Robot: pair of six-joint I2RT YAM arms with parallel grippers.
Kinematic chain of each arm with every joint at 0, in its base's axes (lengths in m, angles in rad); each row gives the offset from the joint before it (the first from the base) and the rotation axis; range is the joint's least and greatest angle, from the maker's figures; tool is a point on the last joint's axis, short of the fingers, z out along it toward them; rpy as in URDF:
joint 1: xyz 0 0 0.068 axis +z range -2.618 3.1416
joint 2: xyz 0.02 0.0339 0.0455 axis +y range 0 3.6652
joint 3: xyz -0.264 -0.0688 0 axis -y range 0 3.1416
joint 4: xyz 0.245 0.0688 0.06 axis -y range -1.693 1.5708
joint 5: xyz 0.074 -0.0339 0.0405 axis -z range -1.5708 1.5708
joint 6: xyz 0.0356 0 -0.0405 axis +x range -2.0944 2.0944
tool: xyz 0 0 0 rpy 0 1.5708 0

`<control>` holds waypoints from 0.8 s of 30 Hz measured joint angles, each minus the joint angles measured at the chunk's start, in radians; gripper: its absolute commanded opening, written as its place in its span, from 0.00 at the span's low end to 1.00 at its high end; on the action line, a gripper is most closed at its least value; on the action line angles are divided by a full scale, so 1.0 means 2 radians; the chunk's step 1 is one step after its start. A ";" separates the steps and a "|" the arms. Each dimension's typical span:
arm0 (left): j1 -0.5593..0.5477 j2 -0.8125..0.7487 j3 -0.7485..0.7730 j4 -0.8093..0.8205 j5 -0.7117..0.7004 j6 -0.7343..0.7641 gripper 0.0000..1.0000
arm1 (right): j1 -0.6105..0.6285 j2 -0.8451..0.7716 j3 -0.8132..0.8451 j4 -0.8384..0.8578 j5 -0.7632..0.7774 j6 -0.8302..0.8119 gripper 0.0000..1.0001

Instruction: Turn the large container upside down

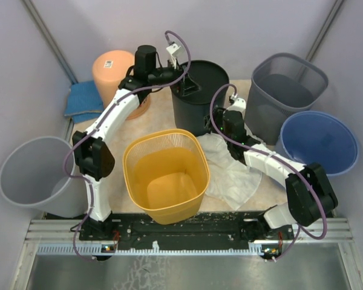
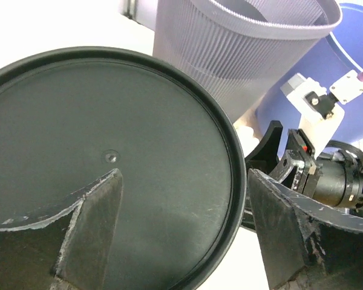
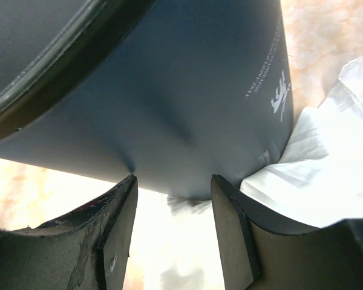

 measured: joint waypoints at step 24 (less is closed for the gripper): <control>0.000 -0.404 -0.299 -0.070 -0.274 -0.058 1.00 | -0.022 0.294 0.313 -0.003 -0.084 -0.098 0.61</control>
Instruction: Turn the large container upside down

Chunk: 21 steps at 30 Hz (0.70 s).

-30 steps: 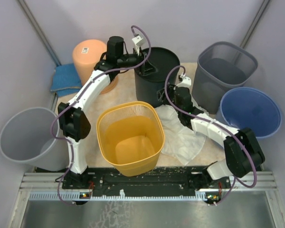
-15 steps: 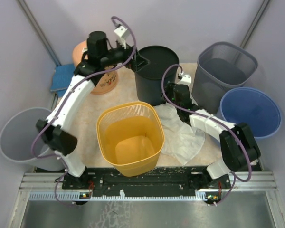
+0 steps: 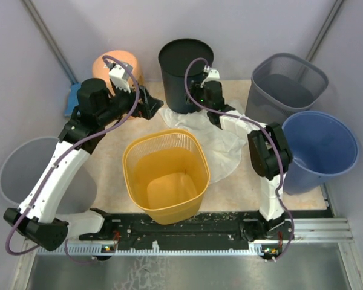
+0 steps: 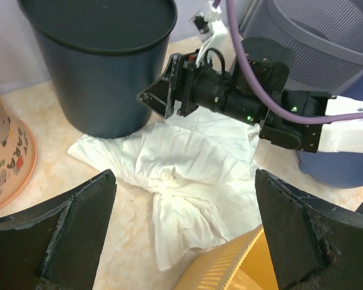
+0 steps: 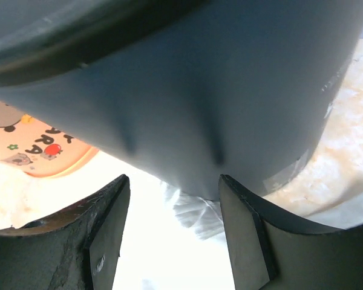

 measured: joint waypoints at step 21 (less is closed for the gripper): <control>0.000 -0.018 -0.029 -0.017 -0.015 -0.020 1.00 | 0.000 -0.191 -0.230 -0.030 0.032 -0.033 0.62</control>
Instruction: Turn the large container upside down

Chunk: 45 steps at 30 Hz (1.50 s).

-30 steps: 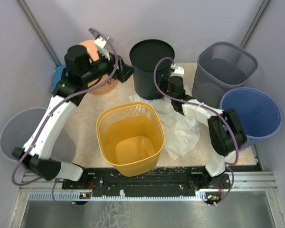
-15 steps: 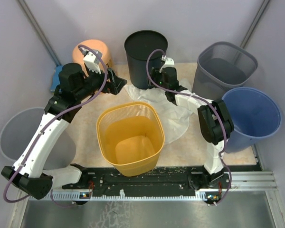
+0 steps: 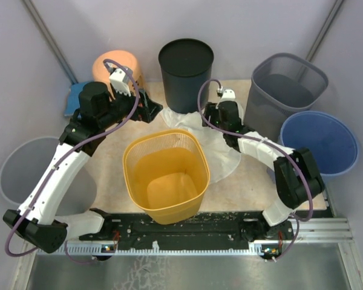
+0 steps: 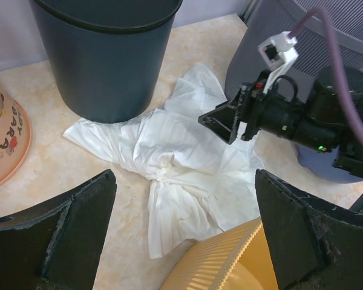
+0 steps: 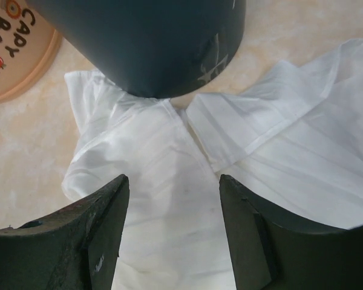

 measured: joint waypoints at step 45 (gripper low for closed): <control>0.000 -0.024 0.023 -0.087 -0.146 0.020 1.00 | 0.202 -0.184 0.266 -0.631 -0.093 -0.061 0.00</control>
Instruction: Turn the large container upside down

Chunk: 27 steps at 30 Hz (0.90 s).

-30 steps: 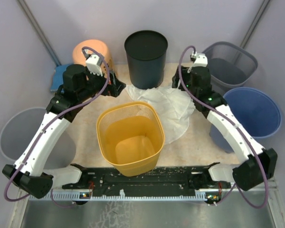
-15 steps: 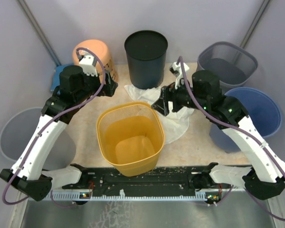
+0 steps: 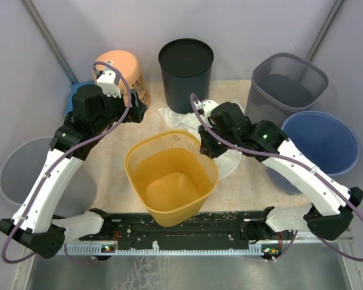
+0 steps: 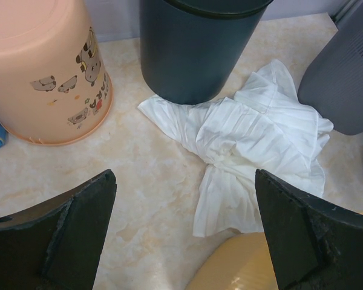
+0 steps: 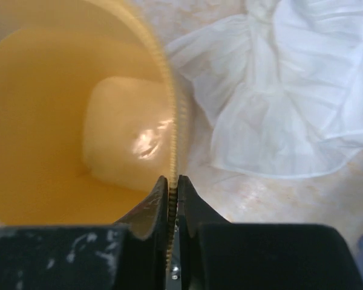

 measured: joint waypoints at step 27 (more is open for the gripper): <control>0.000 -0.014 0.035 0.000 -0.017 0.001 1.00 | -0.159 0.002 -0.383 0.509 -0.060 0.344 0.34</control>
